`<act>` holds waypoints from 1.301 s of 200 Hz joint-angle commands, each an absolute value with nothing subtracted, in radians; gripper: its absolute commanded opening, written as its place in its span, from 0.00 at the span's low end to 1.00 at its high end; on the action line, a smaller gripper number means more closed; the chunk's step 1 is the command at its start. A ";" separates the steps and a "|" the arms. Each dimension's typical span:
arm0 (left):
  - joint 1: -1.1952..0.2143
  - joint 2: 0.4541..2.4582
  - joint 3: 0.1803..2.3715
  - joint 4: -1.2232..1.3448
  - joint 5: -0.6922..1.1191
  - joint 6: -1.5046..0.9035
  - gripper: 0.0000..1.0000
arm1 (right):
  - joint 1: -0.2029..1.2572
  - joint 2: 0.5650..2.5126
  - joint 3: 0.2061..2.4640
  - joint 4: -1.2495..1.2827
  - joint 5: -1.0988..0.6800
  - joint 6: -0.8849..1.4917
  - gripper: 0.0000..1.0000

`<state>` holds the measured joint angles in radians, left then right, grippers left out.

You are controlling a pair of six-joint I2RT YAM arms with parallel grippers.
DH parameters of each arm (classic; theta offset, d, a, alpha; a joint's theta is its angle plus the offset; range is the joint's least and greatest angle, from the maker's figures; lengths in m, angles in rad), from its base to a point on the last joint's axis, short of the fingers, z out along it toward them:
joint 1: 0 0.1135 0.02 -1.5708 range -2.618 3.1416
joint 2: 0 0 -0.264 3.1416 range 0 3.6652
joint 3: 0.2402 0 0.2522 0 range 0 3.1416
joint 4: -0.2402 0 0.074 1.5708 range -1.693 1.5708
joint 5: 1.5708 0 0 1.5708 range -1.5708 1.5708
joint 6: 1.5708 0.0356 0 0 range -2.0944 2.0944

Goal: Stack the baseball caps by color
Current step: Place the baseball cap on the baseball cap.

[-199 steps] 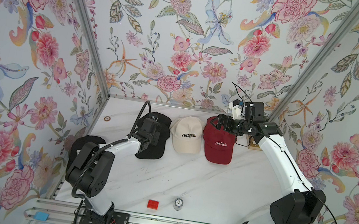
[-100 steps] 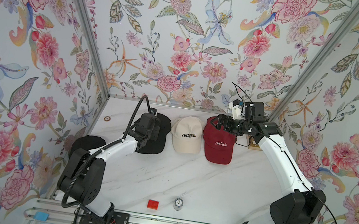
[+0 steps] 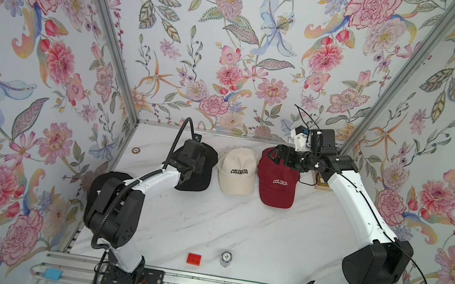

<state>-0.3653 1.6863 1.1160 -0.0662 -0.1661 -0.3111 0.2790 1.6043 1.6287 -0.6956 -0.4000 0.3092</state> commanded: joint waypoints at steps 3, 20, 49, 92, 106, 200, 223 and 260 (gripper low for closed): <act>-0.341 1.720 1.152 -0.040 -0.174 -0.337 0.00 | 0.271 1.586 1.635 -0.718 -0.381 0.296 0.99; -0.330 1.744 1.152 -0.030 -0.173 -0.342 0.00 | 0.268 1.585 1.635 -0.720 -0.376 0.297 0.99; -0.307 1.793 1.155 -0.006 -0.151 -0.352 0.00 | 0.262 1.587 1.638 -0.722 -0.373 0.299 0.99; -0.289 1.848 1.198 0.002 -0.122 -0.350 0.00 | 0.259 1.604 1.666 -0.736 -0.365 0.300 0.99; -0.286 1.860 1.208 0.003 -0.116 -0.346 0.00 | 0.259 1.608 1.673 -0.742 -0.364 0.299 0.99; -0.268 1.821 1.214 -0.038 -0.118 -0.342 0.76 | 0.262 1.615 1.690 -0.745 -0.365 0.313 0.99; -0.270 1.759 1.184 -0.048 -0.125 -0.342 0.82 | 0.268 1.618 1.690 -0.746 -0.371 0.312 0.99; -0.269 1.643 1.120 -0.070 -0.158 -0.337 0.88 | 0.286 1.626 1.687 -0.746 -0.386 0.301 0.99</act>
<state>-0.2794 1.7313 1.1545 -0.0357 -0.1154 -0.3447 0.2703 1.6081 1.6665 -0.7296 -0.3714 0.3099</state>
